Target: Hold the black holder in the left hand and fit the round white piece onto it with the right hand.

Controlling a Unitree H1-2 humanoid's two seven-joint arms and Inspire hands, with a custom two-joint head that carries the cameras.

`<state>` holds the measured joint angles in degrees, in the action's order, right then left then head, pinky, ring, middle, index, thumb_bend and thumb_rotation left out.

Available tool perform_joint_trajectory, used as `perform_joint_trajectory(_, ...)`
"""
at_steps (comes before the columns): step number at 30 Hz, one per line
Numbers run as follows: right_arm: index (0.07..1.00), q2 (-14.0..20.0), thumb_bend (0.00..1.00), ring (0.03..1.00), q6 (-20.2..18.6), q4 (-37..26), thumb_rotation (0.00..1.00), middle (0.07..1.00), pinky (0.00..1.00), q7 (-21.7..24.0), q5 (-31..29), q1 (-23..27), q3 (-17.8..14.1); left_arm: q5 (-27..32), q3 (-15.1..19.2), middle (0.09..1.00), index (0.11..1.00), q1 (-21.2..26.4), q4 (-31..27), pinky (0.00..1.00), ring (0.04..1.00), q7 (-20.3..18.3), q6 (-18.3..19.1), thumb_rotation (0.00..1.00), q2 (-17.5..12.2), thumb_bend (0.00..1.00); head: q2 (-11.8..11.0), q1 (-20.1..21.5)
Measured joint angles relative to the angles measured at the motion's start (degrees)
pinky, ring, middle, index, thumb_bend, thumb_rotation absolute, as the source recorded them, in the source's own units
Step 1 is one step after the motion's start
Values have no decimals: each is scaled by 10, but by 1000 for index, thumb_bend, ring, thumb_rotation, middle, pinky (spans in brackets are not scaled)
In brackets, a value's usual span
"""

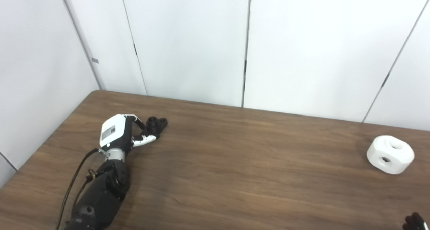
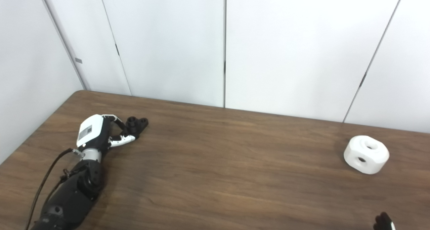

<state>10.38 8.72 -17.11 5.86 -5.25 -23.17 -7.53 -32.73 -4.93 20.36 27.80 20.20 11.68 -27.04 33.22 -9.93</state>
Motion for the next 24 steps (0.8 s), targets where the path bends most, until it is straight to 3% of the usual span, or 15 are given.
perform_joint_trajectory(9, 1000, 0, 631, 1000, -3, -2, 1000, 1000, 1000, -1, 1, 0, 0, 0, -9, 773, 485, -4, -10, 937, 878, -5, -7, 54, -4, 524, 2, -1)
perform_joint_trajectory(24, 1000, 0, 614, 1000, -3, -1, 1000, 1000, 1000, -1, -2, 0, 2, -19, -49, 799, 485, -50, -80, 934, 896, -7, -35, 64, -4, 524, 4, 0)
